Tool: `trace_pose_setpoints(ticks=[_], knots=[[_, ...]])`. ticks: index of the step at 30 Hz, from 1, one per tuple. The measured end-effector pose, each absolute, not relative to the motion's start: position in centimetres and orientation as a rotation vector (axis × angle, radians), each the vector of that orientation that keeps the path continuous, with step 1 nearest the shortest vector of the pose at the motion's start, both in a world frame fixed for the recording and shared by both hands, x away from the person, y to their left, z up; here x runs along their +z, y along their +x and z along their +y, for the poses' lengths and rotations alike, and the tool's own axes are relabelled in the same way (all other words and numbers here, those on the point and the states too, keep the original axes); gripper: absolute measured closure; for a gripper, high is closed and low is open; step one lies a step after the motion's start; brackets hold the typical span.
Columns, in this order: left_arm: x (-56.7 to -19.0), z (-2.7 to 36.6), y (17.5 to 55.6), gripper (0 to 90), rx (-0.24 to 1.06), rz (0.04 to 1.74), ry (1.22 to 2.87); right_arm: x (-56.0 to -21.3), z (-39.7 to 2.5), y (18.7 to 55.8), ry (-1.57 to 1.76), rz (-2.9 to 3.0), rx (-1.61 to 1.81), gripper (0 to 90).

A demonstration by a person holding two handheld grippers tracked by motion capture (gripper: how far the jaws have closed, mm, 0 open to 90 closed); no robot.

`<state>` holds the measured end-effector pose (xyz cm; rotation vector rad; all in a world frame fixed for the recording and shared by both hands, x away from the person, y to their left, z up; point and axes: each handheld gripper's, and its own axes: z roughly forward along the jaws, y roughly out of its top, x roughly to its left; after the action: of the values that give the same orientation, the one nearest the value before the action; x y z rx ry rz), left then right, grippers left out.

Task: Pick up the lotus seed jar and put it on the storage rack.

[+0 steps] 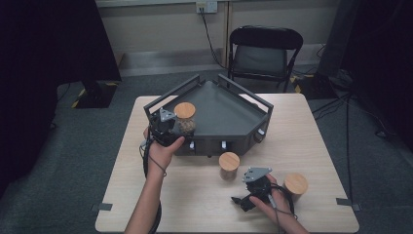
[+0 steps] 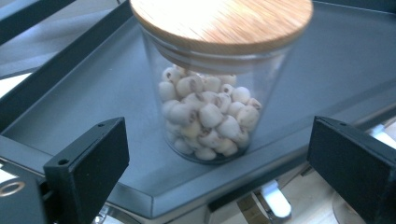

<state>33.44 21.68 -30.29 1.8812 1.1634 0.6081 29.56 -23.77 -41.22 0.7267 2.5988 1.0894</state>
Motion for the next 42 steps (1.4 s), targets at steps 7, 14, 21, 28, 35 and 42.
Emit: trace_pose_setpoints(ticks=[7,14,21,28,35,42], knots=[[-30.8,22.2,32.7,5.4,0.591,1.158,1.870,-41.2,-23.8,29.6,0.727,2.599,1.089,0.0],[-31.2,22.5,31.7,5.4,0.591,1.145,1.864,-41.2,-23.8,29.6,0.726,2.599,1.090,0.0],[-31.4,22.9,31.0,5.4,0.592,1.138,1.861,-41.2,-23.8,29.6,0.727,2.599,1.089,0.0],[-31.5,23.1,30.4,5.4,0.593,1.128,1.851,-41.2,-23.8,29.6,0.727,2.599,1.089,0.0],[-31.6,23.1,29.8,5.4,0.589,1.111,1.855,-41.2,-23.8,29.6,0.727,2.599,1.090,0.0],[-32.3,23.4,29.3,5.4,0.580,1.115,1.849,-41.2,-23.8,29.6,0.727,2.599,1.089,0.0]])
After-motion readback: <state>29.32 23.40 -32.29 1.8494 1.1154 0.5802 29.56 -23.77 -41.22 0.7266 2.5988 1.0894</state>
